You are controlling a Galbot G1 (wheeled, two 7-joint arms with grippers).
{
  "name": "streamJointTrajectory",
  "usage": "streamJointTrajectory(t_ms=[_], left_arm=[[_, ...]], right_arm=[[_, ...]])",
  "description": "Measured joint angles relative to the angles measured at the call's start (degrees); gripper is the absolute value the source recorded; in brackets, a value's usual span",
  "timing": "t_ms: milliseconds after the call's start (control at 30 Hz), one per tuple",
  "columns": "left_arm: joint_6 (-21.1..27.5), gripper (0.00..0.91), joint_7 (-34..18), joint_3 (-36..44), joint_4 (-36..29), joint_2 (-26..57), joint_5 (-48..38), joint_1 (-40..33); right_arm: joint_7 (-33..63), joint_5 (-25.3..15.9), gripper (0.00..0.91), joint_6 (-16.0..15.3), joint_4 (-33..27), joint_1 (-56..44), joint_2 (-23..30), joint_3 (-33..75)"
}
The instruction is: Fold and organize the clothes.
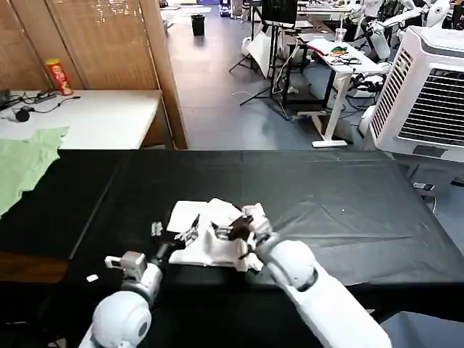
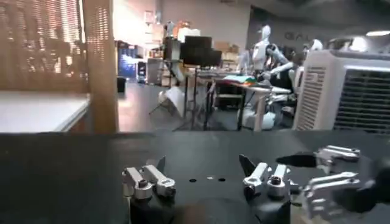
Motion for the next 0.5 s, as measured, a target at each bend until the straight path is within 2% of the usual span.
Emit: streamJointTrajectory(t_ms=[67, 100, 167, 267, 333, 367, 400, 433, 500], left_arm=[[-0.1, 0.878, 0.0, -0.2, 0.0, 0.0, 0.1, 0.3], [-0.1, 0.878, 0.0, -0.2, 0.0, 0.0, 0.1, 0.3], [-0.1, 0.878, 0.0, -0.2, 0.0, -0.2, 0.2, 0.4], [-0.2, 0.878, 0.0, -0.2, -0.1, -0.5, 0.3, 0.7], [-0.3, 0.878, 0.0, -0.2, -0.1, -0.7, 0.5, 1.0], [-0.4, 0.878, 0.0, -0.2, -0.1, -0.7, 0.5, 1.1], [-0.4, 0.878, 0.0, -0.2, -0.1, -0.9, 0.5, 1.2], [-0.5, 0.878, 0.0, -0.2, -0.2, -0.9, 0.5, 1.3], [-0.5, 0.878, 0.0, -0.2, -0.2, -1.1, 0.6, 1.5]], right_arm=[[0.1, -1.2, 0.878, -0.2, -0.5, 0.3, 0.1, -0.7], [0.1, -1.6, 0.78, -0.2, -0.6, 0.3, 0.1, -0.8], [0.3, -2.4, 0.722, -0.2, -0.6, 0.2, 0.1, -0.9], [0.7, -2.9, 0.536, 0.0, -0.5, -0.1, 0.0, -0.9], [1.2, -3.0, 0.478, -0.1, -0.5, -0.3, 0.0, -0.8], [1.5, -3.1, 0.41, -0.1, -0.5, -0.4, 0.0, -0.7], [1.7, -3.2, 0.38, -0.1, -0.5, -0.5, 0.0, -0.6], [1.8, -3.2, 0.263, -0.2, -0.5, -0.6, 0.0, -0.5], [2.1, -3.2, 0.215, -0.2, -0.5, -1.0, 0.0, -0.1]])
